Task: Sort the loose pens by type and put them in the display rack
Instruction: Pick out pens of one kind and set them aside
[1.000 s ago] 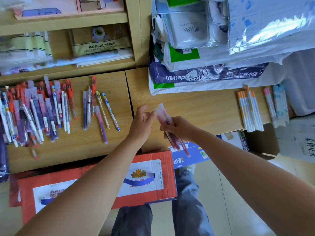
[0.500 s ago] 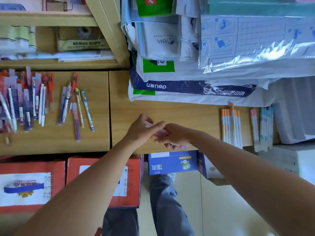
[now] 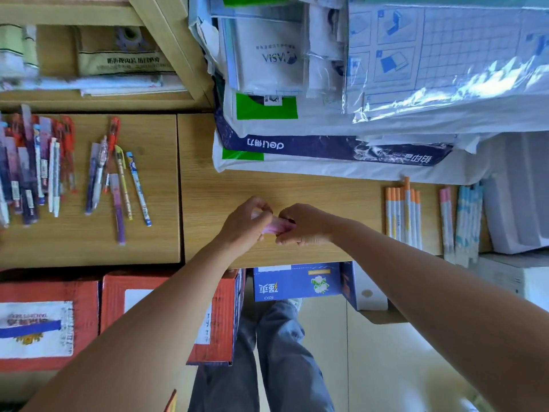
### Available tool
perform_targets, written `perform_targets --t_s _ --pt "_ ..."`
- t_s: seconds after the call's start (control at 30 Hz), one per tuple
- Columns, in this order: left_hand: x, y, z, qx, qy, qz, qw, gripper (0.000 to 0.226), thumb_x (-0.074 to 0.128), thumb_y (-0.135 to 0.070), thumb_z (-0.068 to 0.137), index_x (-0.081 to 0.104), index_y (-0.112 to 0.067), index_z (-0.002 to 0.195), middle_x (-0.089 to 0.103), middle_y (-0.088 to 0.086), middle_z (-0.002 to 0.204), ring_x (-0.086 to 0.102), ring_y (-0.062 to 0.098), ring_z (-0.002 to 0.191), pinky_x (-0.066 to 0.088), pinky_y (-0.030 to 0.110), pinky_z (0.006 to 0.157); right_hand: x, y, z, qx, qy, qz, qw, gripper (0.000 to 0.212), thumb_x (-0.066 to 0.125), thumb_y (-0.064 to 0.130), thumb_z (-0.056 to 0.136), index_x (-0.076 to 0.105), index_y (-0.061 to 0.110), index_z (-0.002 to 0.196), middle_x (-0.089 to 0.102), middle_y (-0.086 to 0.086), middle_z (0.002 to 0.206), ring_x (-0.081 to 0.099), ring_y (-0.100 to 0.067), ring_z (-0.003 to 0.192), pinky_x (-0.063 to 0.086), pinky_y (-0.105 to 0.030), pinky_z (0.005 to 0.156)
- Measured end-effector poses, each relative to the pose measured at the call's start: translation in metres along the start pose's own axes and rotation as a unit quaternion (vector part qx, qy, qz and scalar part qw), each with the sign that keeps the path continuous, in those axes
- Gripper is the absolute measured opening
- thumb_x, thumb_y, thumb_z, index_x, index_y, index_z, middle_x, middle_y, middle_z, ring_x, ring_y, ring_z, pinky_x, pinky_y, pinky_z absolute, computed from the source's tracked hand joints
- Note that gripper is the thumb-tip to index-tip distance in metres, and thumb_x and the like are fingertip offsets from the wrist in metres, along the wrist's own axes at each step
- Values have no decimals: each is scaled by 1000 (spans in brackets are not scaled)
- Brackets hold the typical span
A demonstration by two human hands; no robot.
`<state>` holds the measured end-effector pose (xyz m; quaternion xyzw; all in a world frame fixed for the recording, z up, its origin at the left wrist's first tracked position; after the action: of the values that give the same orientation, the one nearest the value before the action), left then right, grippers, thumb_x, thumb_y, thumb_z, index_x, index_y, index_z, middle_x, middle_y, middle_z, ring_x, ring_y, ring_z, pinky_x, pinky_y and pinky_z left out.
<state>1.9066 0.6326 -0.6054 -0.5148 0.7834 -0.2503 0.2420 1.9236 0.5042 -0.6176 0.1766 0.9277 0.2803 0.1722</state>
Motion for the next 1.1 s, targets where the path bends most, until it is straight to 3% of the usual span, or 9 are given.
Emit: perform_targets --t_s 0.07,0.17,0.37,0.47,0.63,0.77,0.83,0.9,1.1 --pt "2 -3 0 10 -1 6 1000 18 65 -34 88 54 -19 89 66 -5 72 53 8 53 43 22 56 3 1 1 -9 -10 -13 1000 15 72 20 78 57 16 78 57 1 66 54 -12 57 48 -30 62" --pt "-5 -2 2 31 -26 47 998 19 65 -30 89 55 -14 89 62 1 69 50 14 53 39 29 55 6 4 1 -9 -2 -5 1000 16 72 19 79 58 15 86 63 -5 76 59 -16 63 52 -32 64" --pt "-31 14 3 -22 -89 -60 994 7 53 -23 96 53 -18 92 54 2 93 51 16 64 43 35 69 -7 8 6 -10 -20 -69 997 15 67 24 86 56 15 90 57 0 75 53 -14 64 40 -25 55" --pt "-26 19 3 -50 -68 -70 994 19 56 -27 94 54 -12 105 56 4 106 51 15 68 42 28 64 -8 13 10 -9 -39 -128 991 15 65 27 86 52 20 87 52 4 74 52 -19 73 36 -28 59" --pt "-27 18 0 -29 -52 -75 995 24 66 -28 89 56 -11 103 60 5 103 53 14 68 45 27 66 -5 13 14 11 -55 -164 985 25 68 42 84 52 22 81 51 8 68 49 -14 66 35 -28 58" --pt "-36 12 1 24 -112 -93 989 28 53 -29 96 41 -23 120 49 10 119 60 14 76 47 19 57 -5 10 16 35 -61 -104 992 31 64 44 88 50 21 71 53 3 65 50 -16 63 37 -29 60" --pt "-37 12 3 52 -130 -42 989 42 53 -35 94 35 -27 131 42 8 126 58 21 100 52 31 76 -10 0 11 66 -101 -24 992 29 60 42 91 54 19 77 57 -1 67 54 -18 63 44 -32 65" --pt "-31 11 3 62 -118 39 990 43 53 -26 95 38 -20 135 43 7 126 50 20 112 44 33 92 -14 -17 3 103 -152 42 982 31 55 43 94 59 14 83 61 -5 71 57 -21 64 50 -35 69" --pt "19 -2 7 64 -47 125 989 31 45 -18 99 52 -10 129 55 6 126 52 17 116 38 26 93 -12 -69 -38 195 -276 76 938 27 53 33 95 52 18 72 52 -1 63 49 -18 58 37 -28 50"
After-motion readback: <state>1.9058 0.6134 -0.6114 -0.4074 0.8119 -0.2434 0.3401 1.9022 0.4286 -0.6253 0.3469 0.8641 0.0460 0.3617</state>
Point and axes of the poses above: each hand's wrist, its own z-axis towards the middle knuckle, its own x-axis out of the palm, y = z × x, the point moved 6 cm from there along z, towards the middle knuckle
